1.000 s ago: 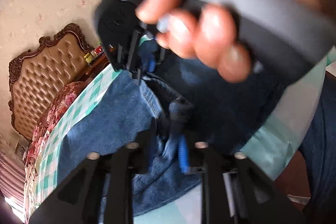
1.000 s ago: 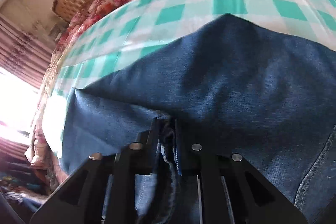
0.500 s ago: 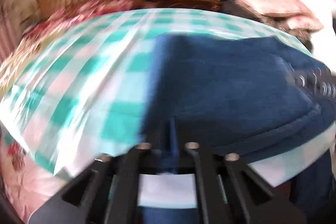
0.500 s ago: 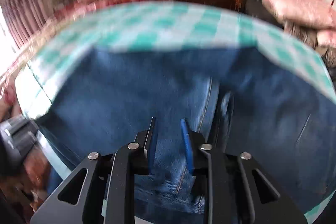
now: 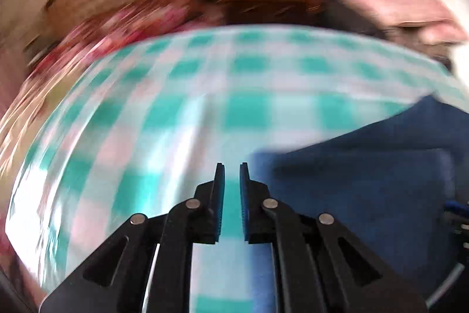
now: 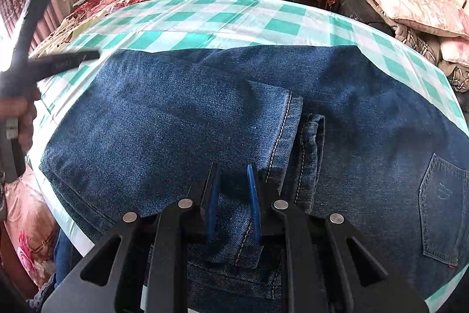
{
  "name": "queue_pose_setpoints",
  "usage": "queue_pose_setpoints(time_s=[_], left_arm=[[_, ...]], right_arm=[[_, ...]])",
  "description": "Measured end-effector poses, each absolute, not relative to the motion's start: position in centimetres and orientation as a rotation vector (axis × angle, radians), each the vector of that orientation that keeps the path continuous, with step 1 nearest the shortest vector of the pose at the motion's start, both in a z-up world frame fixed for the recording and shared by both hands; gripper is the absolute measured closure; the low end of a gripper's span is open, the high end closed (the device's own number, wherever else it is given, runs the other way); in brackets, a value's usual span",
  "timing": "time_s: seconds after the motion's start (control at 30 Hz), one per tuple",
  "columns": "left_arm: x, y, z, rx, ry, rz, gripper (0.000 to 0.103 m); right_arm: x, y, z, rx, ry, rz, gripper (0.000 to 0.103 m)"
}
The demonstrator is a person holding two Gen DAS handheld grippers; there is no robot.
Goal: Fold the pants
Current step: 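Open both tools to release the folded legs and lift away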
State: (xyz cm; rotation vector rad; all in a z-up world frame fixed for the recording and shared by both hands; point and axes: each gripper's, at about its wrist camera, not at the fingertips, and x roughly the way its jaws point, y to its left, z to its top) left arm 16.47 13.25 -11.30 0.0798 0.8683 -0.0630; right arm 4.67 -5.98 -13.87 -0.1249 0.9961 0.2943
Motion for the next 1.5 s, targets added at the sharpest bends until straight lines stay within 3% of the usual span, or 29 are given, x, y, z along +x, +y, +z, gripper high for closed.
queue_pose_setpoints(time_s=[0.03,0.07,0.17,0.3,0.43,0.47,0.5,0.53,0.7,0.77,0.8,0.83,0.9,1.0,1.07,1.13,1.17,1.2,1.23,1.3,1.5], left_arm=[[16.5,11.8,-11.1,0.072,0.872,-0.202,0.079],[16.9,10.4,-11.7,0.068,0.908,-0.340,0.076],[19.0,9.7,-13.8,0.252,0.926,-0.144,0.076],[19.3,13.7,-11.1,0.005,0.839,-0.037,0.074],[18.8,12.8,-12.5,0.075,0.925,-0.123,0.064],[19.3,13.5,-13.2,0.092,0.948,-0.036,0.057],[19.2,15.5,-13.3,0.025,0.938,0.061,0.038],[18.9,16.7,-12.8,-0.033,0.912,0.113,0.042],[13.0,17.1,-8.2,-0.073,0.756,0.053,0.041],[9.1,16.8,-7.9,-0.122,0.744,0.009,0.057],[8.0,16.7,-8.1,-0.139,0.750,0.004,0.079],[6.3,16.5,-8.7,-0.159,0.771,-0.001,0.090],[4.0,15.4,-10.3,-0.176,0.810,-0.021,0.093],[2.2,14.2,-13.5,-0.126,0.887,-0.002,0.092],[1.2,14.3,-13.3,-0.127,0.850,0.033,0.079],[0.4,13.7,-12.5,-0.095,0.795,0.040,0.059],[0.1,13.2,-12.0,-0.079,0.766,0.033,0.054],[-0.1,12.5,-11.6,-0.058,0.742,0.020,0.049],[-0.2,11.5,-11.3,-0.032,0.729,-0.017,0.047],[0.0,9.8,-11.0,0.004,0.727,-0.060,0.046],[1.6,6.1,-11.9,0.002,0.797,-0.068,0.041]], right_arm=[[4.7,-5.9,-13.8,-0.128,0.998,0.294,0.086],[4.7,-5.9,-13.8,-0.129,1.000,0.295,0.086],[4.7,-5.9,-13.8,-0.129,0.999,0.294,0.086],[4.7,-5.9,-13.8,-0.122,0.999,0.297,0.086],[4.8,-5.8,-13.8,-0.115,1.007,0.296,0.086],[4.8,-5.8,-13.8,-0.113,1.008,0.296,0.086],[4.9,-5.8,-13.7,-0.113,1.010,0.295,0.086],[4.9,-5.7,-13.7,-0.114,1.015,0.294,0.086],[5.9,-7.9,-12.2,0.025,1.020,0.290,0.081],[6.6,-8.7,-11.1,0.025,0.983,0.261,0.081],[7.2,-9.0,-10.7,0.022,0.971,0.252,0.081],[7.7,-9.1,-10.5,0.023,0.966,0.252,0.081],[9.0,-9.1,-10.5,0.008,0.962,0.262,0.081],[11.2,-8.6,-12.3,-0.052,1.014,0.233,0.081],[11.9,-8.6,-13.2,-0.073,1.028,0.233,0.083],[11.6,-8.9,-12.6,-0.072,1.021,0.232,0.083],[11.3,-9.3,-11.9,-0.046,0.994,0.233,0.081],[10.8,-10.1,-10.8,-0.010,0.957,0.216,0.072],[10.5,-10.7,-10.2,0.006,0.941,0.189,0.051],[9.1,-12.1,-8.9,0.042,0.896,0.143,0.020],[4.7,-12.5,-8.4,0.050,0.911,0.087,0.015]])
